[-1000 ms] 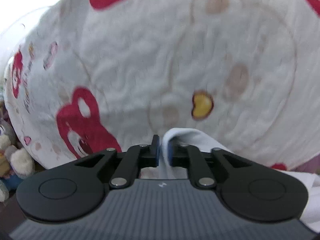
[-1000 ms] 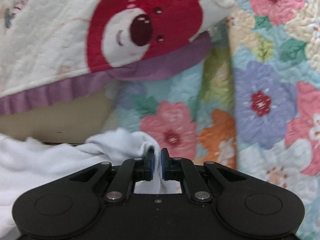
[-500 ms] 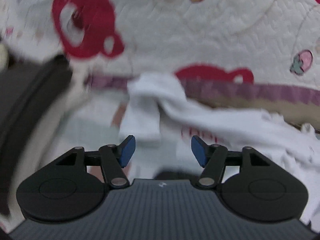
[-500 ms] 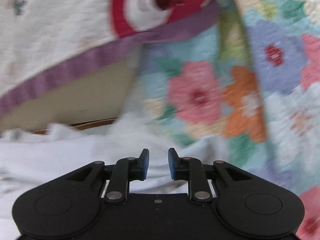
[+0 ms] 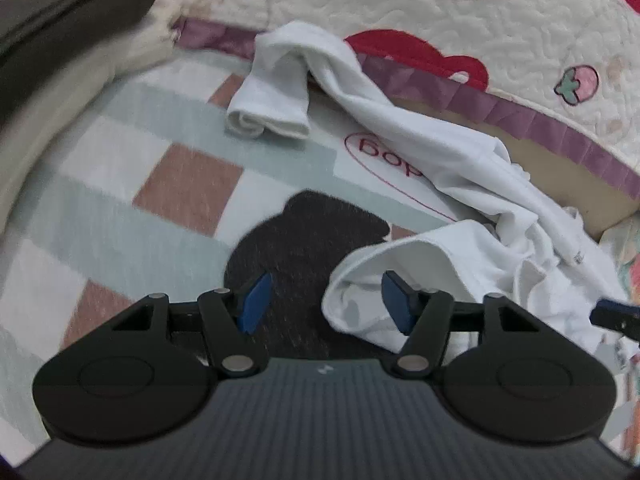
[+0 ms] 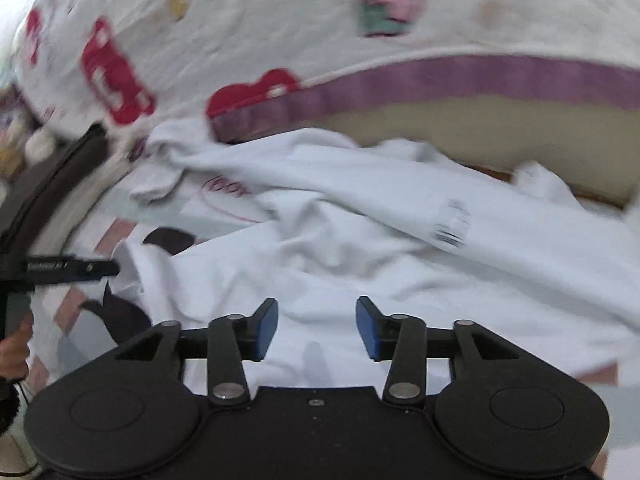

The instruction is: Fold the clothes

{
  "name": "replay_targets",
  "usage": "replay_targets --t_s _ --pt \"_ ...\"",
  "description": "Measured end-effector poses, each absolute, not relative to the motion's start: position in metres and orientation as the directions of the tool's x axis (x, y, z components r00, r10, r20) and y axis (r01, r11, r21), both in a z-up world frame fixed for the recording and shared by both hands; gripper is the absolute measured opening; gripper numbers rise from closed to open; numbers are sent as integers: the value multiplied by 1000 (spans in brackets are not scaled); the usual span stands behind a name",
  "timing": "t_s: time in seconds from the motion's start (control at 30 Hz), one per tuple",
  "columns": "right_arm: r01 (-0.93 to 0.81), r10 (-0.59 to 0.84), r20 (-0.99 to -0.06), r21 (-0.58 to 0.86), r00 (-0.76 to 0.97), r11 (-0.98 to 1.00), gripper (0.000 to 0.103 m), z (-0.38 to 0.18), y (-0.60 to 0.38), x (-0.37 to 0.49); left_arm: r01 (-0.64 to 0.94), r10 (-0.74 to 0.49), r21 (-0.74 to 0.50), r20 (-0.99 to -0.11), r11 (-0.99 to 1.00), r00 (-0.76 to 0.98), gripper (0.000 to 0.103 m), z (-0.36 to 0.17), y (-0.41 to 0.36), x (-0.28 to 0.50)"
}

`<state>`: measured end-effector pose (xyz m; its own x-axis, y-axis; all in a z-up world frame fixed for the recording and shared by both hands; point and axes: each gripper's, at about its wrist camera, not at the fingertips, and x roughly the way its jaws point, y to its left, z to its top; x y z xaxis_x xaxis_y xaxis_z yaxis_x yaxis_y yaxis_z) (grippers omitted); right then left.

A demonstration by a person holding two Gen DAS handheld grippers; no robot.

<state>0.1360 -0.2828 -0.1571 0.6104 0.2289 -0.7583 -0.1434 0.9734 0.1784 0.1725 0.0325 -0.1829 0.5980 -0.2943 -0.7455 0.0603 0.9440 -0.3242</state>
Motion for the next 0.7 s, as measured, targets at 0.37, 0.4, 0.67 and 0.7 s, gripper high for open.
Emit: replay_targets --t_s 0.37,0.4,0.67,0.7 --pt "-123 192 -743 147 641 981 65 -177 -259 159 166 -275 -220 -747 961 606 34 -182 18 169" --pt "-117 189 -740 149 645 982 59 -179 -259 160 173 -275 -214 -746 961 606 31 -182 18 168" --pt "-19 12 -664 -3 748 1000 6 -129 -295 84 271 -377 -266 -730 925 570 31 -176 13 162" --pt "15 -32 -646 -32 763 999 6 -114 -306 62 269 -364 -252 -744 930 560 32 -178 10 161"
